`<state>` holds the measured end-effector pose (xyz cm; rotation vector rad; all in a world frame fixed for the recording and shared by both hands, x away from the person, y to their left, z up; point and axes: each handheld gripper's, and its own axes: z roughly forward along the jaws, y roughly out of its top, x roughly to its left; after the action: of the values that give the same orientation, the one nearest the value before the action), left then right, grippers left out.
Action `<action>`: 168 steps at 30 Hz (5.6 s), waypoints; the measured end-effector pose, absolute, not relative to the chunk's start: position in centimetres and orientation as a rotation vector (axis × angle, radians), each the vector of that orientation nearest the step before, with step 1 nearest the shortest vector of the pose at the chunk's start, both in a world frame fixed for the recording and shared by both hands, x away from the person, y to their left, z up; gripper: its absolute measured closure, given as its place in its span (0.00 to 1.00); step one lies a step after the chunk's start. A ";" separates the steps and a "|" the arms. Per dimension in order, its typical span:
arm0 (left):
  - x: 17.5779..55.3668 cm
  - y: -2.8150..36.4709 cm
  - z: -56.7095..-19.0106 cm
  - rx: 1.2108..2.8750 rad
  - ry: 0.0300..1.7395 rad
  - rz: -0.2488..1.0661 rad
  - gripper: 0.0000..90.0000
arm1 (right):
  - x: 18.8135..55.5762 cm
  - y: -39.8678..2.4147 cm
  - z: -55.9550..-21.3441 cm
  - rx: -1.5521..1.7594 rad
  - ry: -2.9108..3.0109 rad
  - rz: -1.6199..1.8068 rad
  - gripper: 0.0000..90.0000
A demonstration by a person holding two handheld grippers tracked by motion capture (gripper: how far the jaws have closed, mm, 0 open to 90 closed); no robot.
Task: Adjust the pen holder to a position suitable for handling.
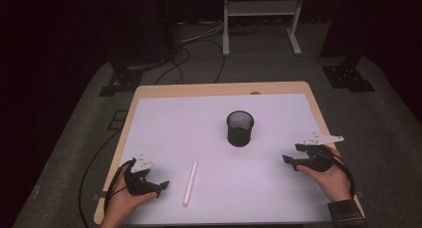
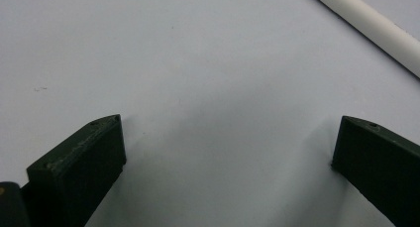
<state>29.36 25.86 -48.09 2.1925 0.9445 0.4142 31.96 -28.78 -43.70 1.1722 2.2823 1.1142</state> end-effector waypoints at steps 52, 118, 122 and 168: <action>29.4 25.8 -48.1 2.186 0.950 0.410 0.00 | 38.2 -22.6 -39.4 1.072 2.332 1.177 0.35; 29.4 25.9 -48.1 2.191 0.944 0.412 0.00 | 46.3 -16.3 -40.2 1.200 2.462 1.033 0.89; 29.4 25.9 -48.1 2.191 0.944 0.412 0.00 | 46.1 -16.1 -40.0 1.196 2.470 1.042 0.89; 29.4 25.9 -48.1 2.192 0.945 0.413 0.00 | 39.5 -17.4 -37.1 1.035 2.564 1.072 0.90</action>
<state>29.37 25.89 -48.11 2.1917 0.9446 0.4128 39.45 -17.42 -37.11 1.0349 2.5645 1.0721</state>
